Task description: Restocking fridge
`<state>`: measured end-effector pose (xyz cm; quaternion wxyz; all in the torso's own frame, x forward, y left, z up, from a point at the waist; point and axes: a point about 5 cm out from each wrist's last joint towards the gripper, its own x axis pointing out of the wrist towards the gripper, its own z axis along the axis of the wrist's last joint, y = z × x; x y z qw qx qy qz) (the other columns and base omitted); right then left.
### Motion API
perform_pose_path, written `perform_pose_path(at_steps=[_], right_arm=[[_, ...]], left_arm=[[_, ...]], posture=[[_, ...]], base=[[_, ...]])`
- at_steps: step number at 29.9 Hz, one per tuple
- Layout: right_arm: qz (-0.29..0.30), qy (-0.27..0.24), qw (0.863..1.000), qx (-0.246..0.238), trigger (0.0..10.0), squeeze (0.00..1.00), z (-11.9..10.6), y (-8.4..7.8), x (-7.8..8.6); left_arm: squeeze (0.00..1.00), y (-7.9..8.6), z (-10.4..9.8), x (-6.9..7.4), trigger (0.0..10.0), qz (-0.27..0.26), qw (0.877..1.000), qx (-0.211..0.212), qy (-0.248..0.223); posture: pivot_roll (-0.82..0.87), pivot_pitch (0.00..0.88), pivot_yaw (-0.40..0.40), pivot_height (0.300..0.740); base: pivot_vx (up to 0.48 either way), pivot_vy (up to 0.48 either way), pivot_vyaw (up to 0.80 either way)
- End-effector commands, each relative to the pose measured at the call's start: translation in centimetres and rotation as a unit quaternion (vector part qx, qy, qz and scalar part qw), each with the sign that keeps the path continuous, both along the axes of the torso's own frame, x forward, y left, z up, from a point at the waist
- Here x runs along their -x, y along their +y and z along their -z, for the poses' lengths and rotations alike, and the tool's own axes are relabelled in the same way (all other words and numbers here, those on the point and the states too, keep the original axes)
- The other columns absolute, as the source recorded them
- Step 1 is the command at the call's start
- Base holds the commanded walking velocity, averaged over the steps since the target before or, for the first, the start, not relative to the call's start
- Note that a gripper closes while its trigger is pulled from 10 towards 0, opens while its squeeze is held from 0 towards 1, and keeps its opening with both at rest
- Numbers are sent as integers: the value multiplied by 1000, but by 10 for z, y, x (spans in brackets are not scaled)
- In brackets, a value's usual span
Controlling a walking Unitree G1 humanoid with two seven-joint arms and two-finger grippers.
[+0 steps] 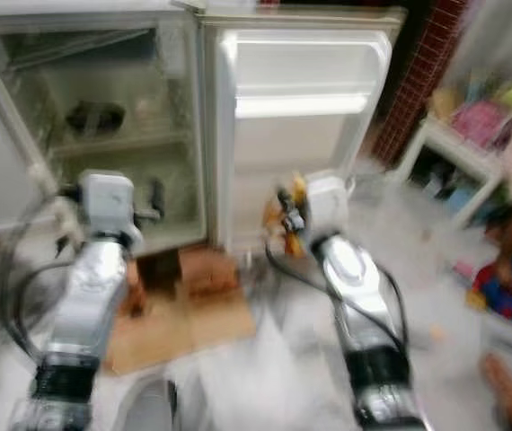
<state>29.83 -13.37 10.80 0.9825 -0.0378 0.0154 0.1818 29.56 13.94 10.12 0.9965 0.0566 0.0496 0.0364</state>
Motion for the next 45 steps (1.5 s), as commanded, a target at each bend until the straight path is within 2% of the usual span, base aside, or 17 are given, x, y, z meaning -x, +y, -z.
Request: perform_pose_path(at_steps=[1, 9, 14, 20, 25, 31, 42, 45], right_arm=[[-1, -33, 999, 3, 10000, 0, -17, -1, -8], [0, -38, 999, -1, 10000, 0, -19, -1, -9], [3, -72, 997, -19, 10000, 0, -31, 0, -9], [3, -80, 997, -20, 10000, 0, -34, 0, -11], [3, -80, 997, -19, 10000, 0, -33, -1, -11], [6, -82, 996, -23, 10000, 0, -34, -1, -10], [7, -101, 994, -30, 10000, 0, -41, -2, -12], [7, -103, 994, -32, 10000, 0, -42, -5, -10]], left_arm=[[0, -4, -15, -8, 10000, 7, 1000, -3, -26], [0, -1, -17, -8, 10000, -8, 999, 6, -38], [0, 6, -21, -6, 10000, -5, 998, 3, -59], [0, 3, -23, -8, 10000, -10, 998, 14, -60], [0, 1, -22, -7, 10000, -9, 998, 21, -62], [0, 8, -22, -6, 10000, -17, 998, 7, -64], [0, 7, -23, -6, 10000, -18, 997, 19, -70], [0, 12, -24, -4, 10000, -27, 997, 13, -70]], posture=[[21, 0, -33, 740], [21, 0, -31, 740], [23, 0, -29, 740], [24, 0, -29, 740], [22, 0, -29, 740], [23, 0, -27, 740], [23, 0, -27, 740], [23, 0, -26, 740]], base=[[480, 0, 0], [212, 0, 0], [146, 0, 0], [400, 0, 0], [0, 0, 0], [0, 0, 0], [0, -426, 0], [0, -461, 0]])
